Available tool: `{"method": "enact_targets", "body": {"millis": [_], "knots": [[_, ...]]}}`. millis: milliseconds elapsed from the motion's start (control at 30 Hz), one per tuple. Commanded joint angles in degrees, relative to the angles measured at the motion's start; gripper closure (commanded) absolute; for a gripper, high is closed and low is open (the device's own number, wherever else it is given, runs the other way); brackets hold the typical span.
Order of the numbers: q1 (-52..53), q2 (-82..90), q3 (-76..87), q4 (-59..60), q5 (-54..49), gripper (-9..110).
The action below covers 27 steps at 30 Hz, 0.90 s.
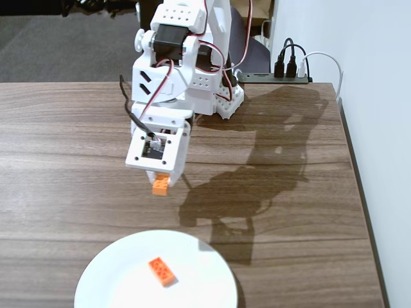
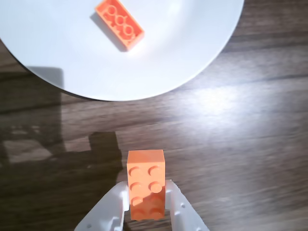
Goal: Grasp a lego block and put it on the plate.
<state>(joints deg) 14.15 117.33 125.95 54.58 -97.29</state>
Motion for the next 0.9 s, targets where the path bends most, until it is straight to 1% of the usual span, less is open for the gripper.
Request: {"method": "enact_targets", "body": {"millis": [0, 200, 433, 667, 867], "knots": [[-1.4, 1.0, -4.6, 0.3, 3.0, 97], [-2.0, -2.7, -11.9, 1.8, 6.9, 97], [-2.7, -12.9, -23.7, 4.6, 14.8, 97], [-5.5, -20.0, -30.4, 5.3, 19.0, 97], [-9.2, -27.8, -39.3, 8.1, 22.7, 97]]}}
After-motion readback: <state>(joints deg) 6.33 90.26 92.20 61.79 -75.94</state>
